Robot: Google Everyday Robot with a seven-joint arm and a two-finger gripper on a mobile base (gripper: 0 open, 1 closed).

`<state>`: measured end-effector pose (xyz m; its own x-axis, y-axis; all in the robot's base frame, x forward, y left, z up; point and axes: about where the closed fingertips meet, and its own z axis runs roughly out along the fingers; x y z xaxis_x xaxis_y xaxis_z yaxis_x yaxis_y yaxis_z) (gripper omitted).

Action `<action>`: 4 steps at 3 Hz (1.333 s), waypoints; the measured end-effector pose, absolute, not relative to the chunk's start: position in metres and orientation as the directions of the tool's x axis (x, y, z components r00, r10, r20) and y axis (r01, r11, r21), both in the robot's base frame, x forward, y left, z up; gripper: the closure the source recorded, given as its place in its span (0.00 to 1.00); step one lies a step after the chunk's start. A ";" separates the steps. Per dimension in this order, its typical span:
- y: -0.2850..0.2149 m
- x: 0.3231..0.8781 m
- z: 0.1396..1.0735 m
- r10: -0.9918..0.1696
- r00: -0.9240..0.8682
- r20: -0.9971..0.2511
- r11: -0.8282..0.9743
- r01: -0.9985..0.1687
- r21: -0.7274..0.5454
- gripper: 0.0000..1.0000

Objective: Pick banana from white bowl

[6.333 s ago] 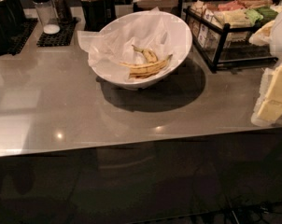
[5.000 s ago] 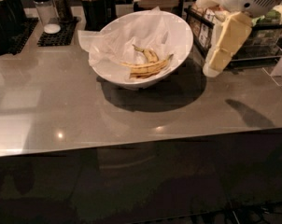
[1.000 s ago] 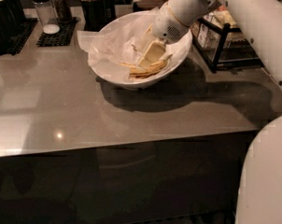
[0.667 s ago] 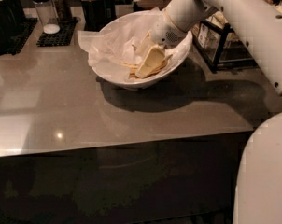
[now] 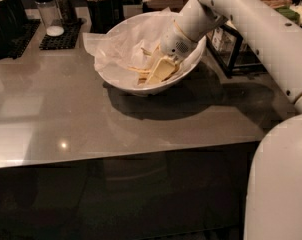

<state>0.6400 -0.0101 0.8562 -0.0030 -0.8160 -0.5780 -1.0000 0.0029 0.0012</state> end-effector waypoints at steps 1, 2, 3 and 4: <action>-0.009 0.639 0.857 -0.814 0.002 -0.580 -0.002 -1.000 0.000 0.64; -0.007 0.636 0.870 -0.809 0.032 -0.586 -0.021 -0.999 -0.026 0.87; -0.007 0.633 0.886 -0.803 0.061 -0.592 -0.038 -0.998 -0.051 1.00; -0.009 0.624 0.914 -0.769 0.098 -0.632 -0.065 -0.995 -0.075 1.00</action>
Offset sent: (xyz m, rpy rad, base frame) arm -0.0099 0.0002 0.0366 0.0177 -0.0635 0.0432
